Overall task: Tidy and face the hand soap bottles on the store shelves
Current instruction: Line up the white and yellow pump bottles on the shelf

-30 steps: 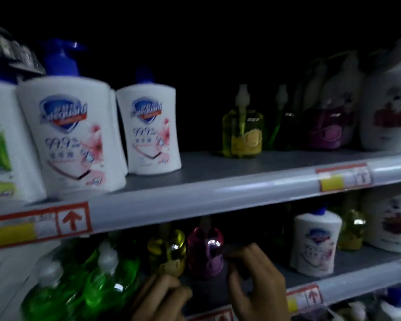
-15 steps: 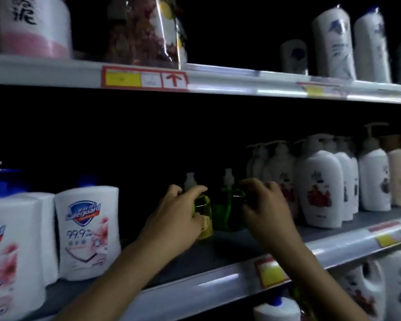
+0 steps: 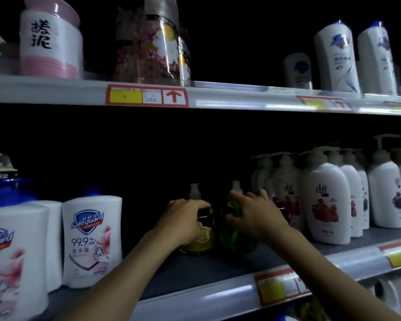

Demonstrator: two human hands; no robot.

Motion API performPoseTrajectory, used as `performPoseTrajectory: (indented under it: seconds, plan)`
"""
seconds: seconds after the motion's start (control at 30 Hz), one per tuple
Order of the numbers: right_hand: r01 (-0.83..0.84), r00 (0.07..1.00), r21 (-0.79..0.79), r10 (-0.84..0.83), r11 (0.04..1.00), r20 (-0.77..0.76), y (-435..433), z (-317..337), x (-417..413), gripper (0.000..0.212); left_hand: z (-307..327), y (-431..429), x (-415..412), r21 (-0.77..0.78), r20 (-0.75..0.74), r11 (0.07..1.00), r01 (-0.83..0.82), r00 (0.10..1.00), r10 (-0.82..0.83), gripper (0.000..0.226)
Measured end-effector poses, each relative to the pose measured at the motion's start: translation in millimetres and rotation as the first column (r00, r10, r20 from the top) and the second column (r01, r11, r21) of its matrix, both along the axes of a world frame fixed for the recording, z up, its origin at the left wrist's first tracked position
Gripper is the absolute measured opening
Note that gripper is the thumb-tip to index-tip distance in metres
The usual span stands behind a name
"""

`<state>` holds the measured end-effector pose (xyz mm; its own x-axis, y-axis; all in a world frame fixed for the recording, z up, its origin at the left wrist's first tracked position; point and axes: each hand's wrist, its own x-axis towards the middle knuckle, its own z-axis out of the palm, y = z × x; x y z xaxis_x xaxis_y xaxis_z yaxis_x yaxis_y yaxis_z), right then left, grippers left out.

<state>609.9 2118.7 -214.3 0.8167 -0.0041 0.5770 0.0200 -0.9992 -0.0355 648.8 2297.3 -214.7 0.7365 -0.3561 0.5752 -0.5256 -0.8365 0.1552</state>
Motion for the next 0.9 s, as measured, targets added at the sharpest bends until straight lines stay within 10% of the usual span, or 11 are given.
performPoseTrajectory:
  seconds: [0.3,0.5,0.73,0.9]
  plan:
    - [0.082,0.997,-0.004,-0.082,0.997,-0.001,-30,-13,-60,0.058,-8,-42,-35,-0.062,-0.096,0.996,0.07,0.992,-0.076,0.059]
    - [-0.462,0.688,0.211,0.198,0.861,0.698,55,-82,-132,0.016,-79,63,-146,-0.352,0.39,0.861,0.367,0.894,-0.222,0.017]
    - [-0.585,0.803,0.588,0.501,0.559,0.323,180,-233,-96,0.031,-242,151,-131,-0.572,-0.224,0.793,-0.211,0.97,0.096,0.051]
    - [-0.526,0.777,0.629,0.624,0.573,0.081,208,-267,-74,0.072,-250,151,-93,-0.529,-0.331,0.782,-0.329,0.929,0.167,0.028]
